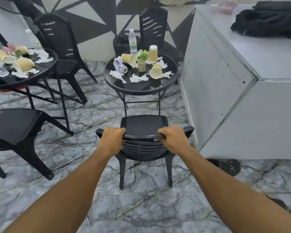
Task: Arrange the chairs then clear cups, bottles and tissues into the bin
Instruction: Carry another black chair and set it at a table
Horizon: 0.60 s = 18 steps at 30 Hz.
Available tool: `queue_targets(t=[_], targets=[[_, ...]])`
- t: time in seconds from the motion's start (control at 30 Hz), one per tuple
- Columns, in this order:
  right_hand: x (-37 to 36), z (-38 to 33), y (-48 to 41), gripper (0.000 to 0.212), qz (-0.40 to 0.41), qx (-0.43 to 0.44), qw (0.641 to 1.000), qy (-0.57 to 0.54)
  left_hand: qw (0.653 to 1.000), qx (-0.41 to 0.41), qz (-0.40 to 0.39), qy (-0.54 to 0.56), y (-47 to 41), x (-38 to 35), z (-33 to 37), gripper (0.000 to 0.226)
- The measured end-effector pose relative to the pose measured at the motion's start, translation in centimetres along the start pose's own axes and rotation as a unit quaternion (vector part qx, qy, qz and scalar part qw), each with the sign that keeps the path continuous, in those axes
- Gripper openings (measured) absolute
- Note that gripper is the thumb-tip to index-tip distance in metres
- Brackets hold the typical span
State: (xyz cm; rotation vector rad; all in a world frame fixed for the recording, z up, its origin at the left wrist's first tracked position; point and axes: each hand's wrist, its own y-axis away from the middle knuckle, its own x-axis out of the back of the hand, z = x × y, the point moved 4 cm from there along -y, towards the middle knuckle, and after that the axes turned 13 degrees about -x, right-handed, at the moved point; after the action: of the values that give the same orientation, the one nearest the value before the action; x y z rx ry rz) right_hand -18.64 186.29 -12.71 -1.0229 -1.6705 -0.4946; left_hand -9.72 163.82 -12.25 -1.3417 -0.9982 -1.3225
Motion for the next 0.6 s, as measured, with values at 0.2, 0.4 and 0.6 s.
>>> queue_targets(t=[0.2,0.4,0.6], targets=[[-0.2,0.1,1.1,0.035,0.068,0.043,0.997,0.005,0.997,-0.003,0.069,0.02,1.4,-0.6,1.2,0.044],[-0.4,1.0,1.0,0.035,0.05,0.07,0.996,0.003,0.993,0.01,0.121,0.003,2.4,-1.4,1.7,0.045],[-0.3,-0.1,-2.0,0.034,0.046,0.028,0.999,-0.001,0.995,0.005,0.096,0.009,0.0,-0.3,-1.7,0.036]])
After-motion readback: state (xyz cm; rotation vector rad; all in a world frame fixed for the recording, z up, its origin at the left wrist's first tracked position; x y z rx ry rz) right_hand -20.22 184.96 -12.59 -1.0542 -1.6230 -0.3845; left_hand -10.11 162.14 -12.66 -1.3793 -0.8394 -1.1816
